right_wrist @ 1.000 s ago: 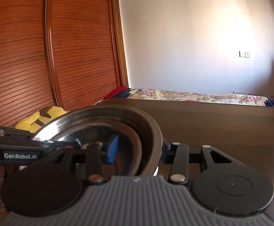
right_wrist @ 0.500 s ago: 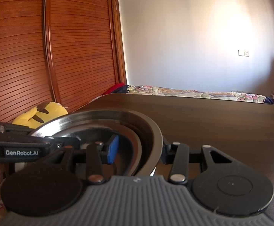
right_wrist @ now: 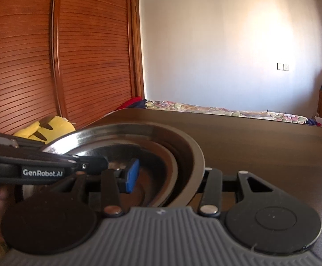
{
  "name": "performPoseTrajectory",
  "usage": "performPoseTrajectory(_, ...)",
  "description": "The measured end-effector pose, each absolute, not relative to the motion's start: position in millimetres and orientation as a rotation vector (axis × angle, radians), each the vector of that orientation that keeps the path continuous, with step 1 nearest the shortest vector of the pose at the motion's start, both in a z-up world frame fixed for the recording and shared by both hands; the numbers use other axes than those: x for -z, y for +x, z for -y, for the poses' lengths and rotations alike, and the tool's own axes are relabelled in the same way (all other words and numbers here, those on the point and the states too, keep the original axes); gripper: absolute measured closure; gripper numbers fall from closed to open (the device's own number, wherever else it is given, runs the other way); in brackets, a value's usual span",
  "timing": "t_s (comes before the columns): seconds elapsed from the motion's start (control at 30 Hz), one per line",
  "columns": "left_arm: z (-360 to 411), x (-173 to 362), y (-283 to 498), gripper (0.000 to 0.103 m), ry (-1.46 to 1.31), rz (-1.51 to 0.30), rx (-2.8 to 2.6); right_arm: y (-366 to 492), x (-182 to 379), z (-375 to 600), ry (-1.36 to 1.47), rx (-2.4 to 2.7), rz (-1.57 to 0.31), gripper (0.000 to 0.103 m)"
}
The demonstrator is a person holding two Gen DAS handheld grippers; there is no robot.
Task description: Organize plates and bowls
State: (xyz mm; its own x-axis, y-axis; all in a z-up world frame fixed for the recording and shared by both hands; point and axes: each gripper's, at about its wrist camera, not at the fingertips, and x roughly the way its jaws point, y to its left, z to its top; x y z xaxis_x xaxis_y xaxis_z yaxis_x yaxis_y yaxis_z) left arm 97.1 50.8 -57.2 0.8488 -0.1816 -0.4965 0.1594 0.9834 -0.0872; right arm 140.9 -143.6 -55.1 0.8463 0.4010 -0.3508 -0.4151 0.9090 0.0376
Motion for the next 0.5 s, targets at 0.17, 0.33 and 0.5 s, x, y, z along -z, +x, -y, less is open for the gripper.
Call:
performPoseTrajectory(0.17, -50.1, 56.3, 95.9, 0.067, -0.031, -0.521, 0.171, 139.8, 54.7, 145.9, -0.035, -0.426, -0.360, 0.055)
performPoseTrajectory(0.33, -49.8, 53.7, 92.2, 0.051, -0.045, -0.521, 0.191, 139.8, 54.8, 146.1, -0.032, -0.420, -0.362, 0.042)
performPoseTrajectory(0.5, -50.1, 51.2, 92.8, 0.047, -0.059, -0.530, 0.184, 140.1, 51.0, 150.1, -0.045, -0.389, -0.337, 0.023)
